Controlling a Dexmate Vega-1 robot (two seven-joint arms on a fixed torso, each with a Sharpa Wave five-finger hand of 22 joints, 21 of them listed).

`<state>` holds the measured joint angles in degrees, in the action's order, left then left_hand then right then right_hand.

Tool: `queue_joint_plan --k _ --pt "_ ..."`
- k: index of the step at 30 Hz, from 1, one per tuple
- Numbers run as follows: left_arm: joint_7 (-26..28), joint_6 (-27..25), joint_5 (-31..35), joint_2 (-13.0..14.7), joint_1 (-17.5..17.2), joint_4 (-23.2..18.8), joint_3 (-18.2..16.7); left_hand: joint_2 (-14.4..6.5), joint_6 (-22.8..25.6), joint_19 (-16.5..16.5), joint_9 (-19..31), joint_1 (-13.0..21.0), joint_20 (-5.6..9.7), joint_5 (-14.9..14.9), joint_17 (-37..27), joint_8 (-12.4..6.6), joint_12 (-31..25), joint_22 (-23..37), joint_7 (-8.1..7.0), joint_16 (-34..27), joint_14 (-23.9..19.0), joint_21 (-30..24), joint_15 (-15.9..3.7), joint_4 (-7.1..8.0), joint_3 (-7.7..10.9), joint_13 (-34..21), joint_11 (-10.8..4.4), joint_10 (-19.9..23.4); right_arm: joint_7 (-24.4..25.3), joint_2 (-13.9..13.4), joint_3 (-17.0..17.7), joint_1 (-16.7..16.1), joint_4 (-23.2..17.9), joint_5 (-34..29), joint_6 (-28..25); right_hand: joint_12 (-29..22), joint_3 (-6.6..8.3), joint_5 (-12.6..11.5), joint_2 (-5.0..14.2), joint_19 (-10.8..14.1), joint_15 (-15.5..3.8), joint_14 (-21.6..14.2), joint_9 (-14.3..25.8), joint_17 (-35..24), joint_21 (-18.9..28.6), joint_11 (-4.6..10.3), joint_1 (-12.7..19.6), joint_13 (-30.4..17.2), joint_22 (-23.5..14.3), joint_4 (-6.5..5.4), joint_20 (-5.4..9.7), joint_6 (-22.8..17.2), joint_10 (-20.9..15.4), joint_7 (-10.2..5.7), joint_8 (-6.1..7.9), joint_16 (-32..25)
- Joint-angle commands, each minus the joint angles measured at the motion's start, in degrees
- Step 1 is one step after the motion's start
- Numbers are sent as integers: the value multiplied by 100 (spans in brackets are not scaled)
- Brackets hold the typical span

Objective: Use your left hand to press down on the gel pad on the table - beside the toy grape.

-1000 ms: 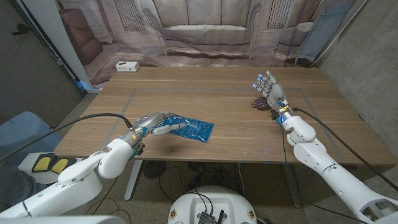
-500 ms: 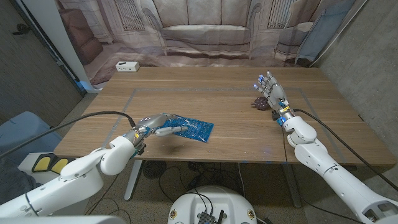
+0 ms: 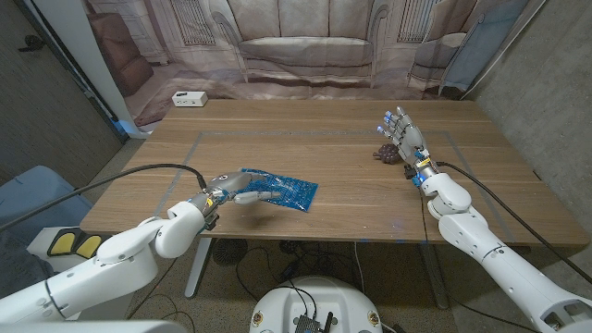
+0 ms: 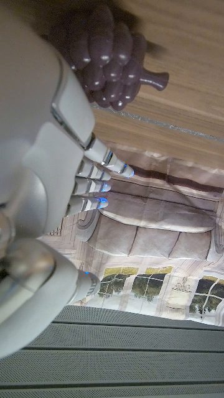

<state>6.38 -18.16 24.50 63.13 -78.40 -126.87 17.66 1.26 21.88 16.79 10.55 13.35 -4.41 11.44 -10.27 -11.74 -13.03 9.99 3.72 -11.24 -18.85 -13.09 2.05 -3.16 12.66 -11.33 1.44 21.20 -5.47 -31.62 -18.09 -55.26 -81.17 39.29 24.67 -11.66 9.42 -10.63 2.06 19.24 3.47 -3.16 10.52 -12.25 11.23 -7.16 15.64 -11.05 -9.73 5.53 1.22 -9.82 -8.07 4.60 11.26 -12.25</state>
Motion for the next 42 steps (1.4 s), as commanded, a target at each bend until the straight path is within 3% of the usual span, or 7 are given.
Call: queue_joint_plan --k 1,6,11,13,24,31,42 --pt "-224 -332 115 65 338 -40 408 -81 94 40 7 -23 -27 2 -12 -8 -23 24 -83 0 -17 8 7 17 -8 -22 -44 42 41 13 8 -26 -11 -3 -1 -9 10 -17 31 -38 19 41 26 -19 -21 8 -1 -21 -12 31 -8 -20 -30 -5 1 11" --pt "-364 -365 56 82 488 -28 530 -112 74 105 7 -26 -28 3 -12 10 -23 26 -141 -6 -49 -3 -22 23 0 -22 -59 64 61 15 2 -22 -6 -18 -12 -13 7 -15 32 -41 24 37 26 -20 -22 8 -3 -21 -13 33 -16 -24 -41 -9 2 9" --pt "-475 -384 -44 112 598 -20 603 -155 96 202 7 -28 -7 2 -10 17 -75 26 -93 -53 -219 -10 -68 24 9 -22 -49 243 99 17 11 -25 -9 -34 -6 -19 4 -13 34 -44 38 26 26 -23 -22 10 -9 -21 -13 32 -20 -28 -59 -18 2 4" --pt "-504 -393 -64 120 642 -14 636 -165 109 261 7 -29 -24 1 -9 19 -85 26 -83 -90 -348 -19 -83 23 9 -21 -111 294 112 15 15 -28 -14 -33 -15 -21 2 -11 34 -40 42 10 26 -24 -20 7 -13 -21 -14 32 -19 -33 -69 -19 4 -3" --pt "-600 -436 -112 178 838 9 783 -184 294 369 7 -41 -164 -3 -8 -24 -114 32 -18 -103 -543 -13 -68 17 1 -21 -59 467 124 40 25 -29 37 -27 16 -22 -2 -8 36 -35 48 6 25 -25 -16 6 -13 -21 -15 38 -27 -55 -81 -37 10 -3" --pt "-635 -428 -46 165 977 84 918 -195 333 373 8 -41 -39 -4 -7 -24 -108 33 2 -53 -473 4 -53 13 1 -22 -50 496 154 49 40 -41 22 -25 33 -21 -5 -6 36 -33 47 2 25 -26 -14 8 -13 -21 -15 42 -31 -58 -84 -39 9 -4" --pt "-685 -393 -24 123 1105 187 1060 -212 422 393 8 -36 6 -4 -5 -36 -84 33 27 -23 -455 22 -62 5 4 -22 -38 495 140 37 33 -35 10 -45 42 -20 -9 -3 40 -31 56 -1 25 -27 -12 13 -15 -21 -16 47 -41 -66 -93 -50 9 -4"
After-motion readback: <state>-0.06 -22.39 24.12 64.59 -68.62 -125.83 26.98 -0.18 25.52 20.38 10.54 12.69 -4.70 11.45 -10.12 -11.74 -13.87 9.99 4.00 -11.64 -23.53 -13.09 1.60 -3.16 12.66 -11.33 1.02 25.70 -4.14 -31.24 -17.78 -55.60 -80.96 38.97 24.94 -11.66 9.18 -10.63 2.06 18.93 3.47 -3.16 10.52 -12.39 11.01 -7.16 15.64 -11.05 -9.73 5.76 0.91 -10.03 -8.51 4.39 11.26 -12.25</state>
